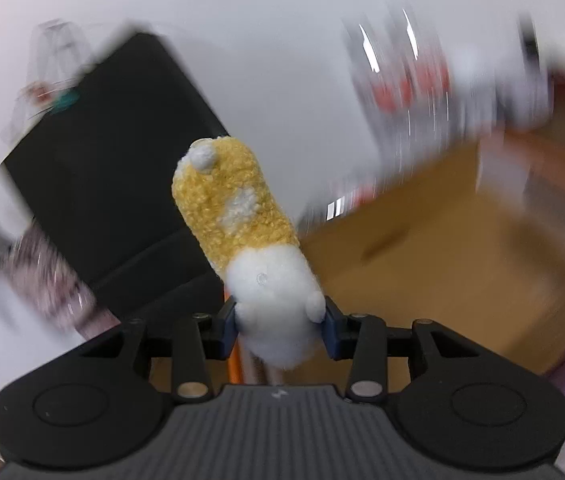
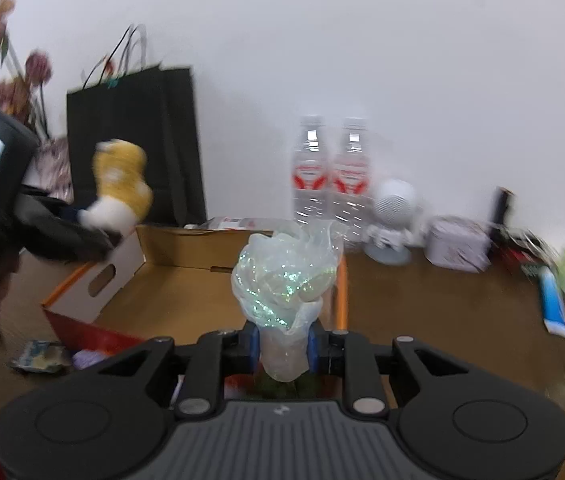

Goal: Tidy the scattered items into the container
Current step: 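Carry both items over the cardboard box and open both grippers to drop them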

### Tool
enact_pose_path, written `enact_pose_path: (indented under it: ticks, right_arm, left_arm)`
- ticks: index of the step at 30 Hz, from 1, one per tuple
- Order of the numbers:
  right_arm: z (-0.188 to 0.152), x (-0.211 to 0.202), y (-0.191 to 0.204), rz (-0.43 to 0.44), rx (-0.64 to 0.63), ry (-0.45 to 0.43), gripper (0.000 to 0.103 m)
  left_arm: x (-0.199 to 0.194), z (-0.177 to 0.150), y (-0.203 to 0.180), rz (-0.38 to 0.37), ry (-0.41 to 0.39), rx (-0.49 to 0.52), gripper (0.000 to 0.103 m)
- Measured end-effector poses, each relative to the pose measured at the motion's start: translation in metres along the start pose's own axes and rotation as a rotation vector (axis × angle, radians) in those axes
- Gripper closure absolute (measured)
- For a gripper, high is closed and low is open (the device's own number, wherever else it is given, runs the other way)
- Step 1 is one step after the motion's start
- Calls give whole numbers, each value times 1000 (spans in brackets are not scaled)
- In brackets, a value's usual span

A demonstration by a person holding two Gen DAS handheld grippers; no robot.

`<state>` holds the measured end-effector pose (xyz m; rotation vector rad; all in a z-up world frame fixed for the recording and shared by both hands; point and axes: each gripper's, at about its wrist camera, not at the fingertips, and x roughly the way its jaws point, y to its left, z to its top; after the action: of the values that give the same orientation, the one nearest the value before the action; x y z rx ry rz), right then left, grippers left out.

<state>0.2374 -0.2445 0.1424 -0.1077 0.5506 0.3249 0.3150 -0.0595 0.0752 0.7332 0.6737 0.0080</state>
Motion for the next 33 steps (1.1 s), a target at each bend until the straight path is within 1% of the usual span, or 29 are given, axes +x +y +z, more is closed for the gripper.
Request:
enact_pose_path:
  ticks: [1,2,3,4,5,6,7,8,9,10,11,12,14,15,17,19,20,23,25,27,28,29,31,32,33]
  right_arm:
    - [10,18,3,18,-16,24,82]
    - [21,38,3,31,-17,51,82]
    - [30,61,4,34,-25,92,81]
    - [38,82,4,38,-34,141,79]
    - [45,102,4,46,-30,187,71]
    - [49,119,2,54,-6,212,64]
    - [52,132,-2,58,24,232,62]
    - [54,142,-6,57,54,258,59]
    - [54,147,-10,56,79,277,58]
    - [54,148,-13,57,94,284,58]
    - [54,145,-16,56,105,284,54]
    - [54,141,-19,53,115,281,48]
    - [55,128,-24,47,141,273,41]
    - [57,122,-27,40,152,277,40]
    - [63,112,-32,22,173,302,39]
    - [67,98,-34,21,192,325,35]
    - [68,90,-34,26,197,331,31]
    - [69,64,-24,41,185,336,23]
    - [67,50,-16,52,165,341,22]
    - [63,32,-8,60,157,326,22]
    - [58,18,-4,67,155,303,22]
    - [53,3,0,75,154,273,22]
    - [34,-28,7,104,156,190,19]
    - [19,-44,12,123,159,143,16]
    - [4,-59,17,135,159,105,16]
  left_arm:
    - [13,1,-11,9,39,79,61]
    - [22,1,-20,-7,72,144,55]
    - [27,0,-26,-33,90,186,51]
    - [29,1,-28,-55,91,205,33]
    - [27,2,-26,-61,75,189,15]
    - [24,3,-20,-68,51,149,10]
    - [18,5,-9,-90,35,93,7]
    - [11,6,3,-125,20,40,7]
    - [2,7,17,-168,-8,-6,7]
    - [-8,8,30,-191,-31,-42,7]
    - [-16,9,42,-192,-42,-75,7]
    - [-24,11,54,-181,-47,-115,7]
    - [-38,12,74,-167,-43,-195,3]
    - [-41,13,83,-173,-29,-233,3]
    - [-43,9,97,-209,28,-311,2]
    - [-49,5,103,-246,77,-367,2]
    - [-53,2,106,-266,95,-394,2]
    - [-66,-9,112,-323,136,-471,2]
    - [-84,-15,112,-344,136,-510,1]
    - [-107,-25,113,-343,105,-543,1]
    - [-121,-33,111,-339,76,-565,0]
    - [-137,-44,108,-343,33,-588,0]
    - [-169,-74,97,-404,-88,-633,0]
    - [-183,-91,89,-423,-128,-664,0]
    - [-196,-111,78,-433,-160,-699,0]
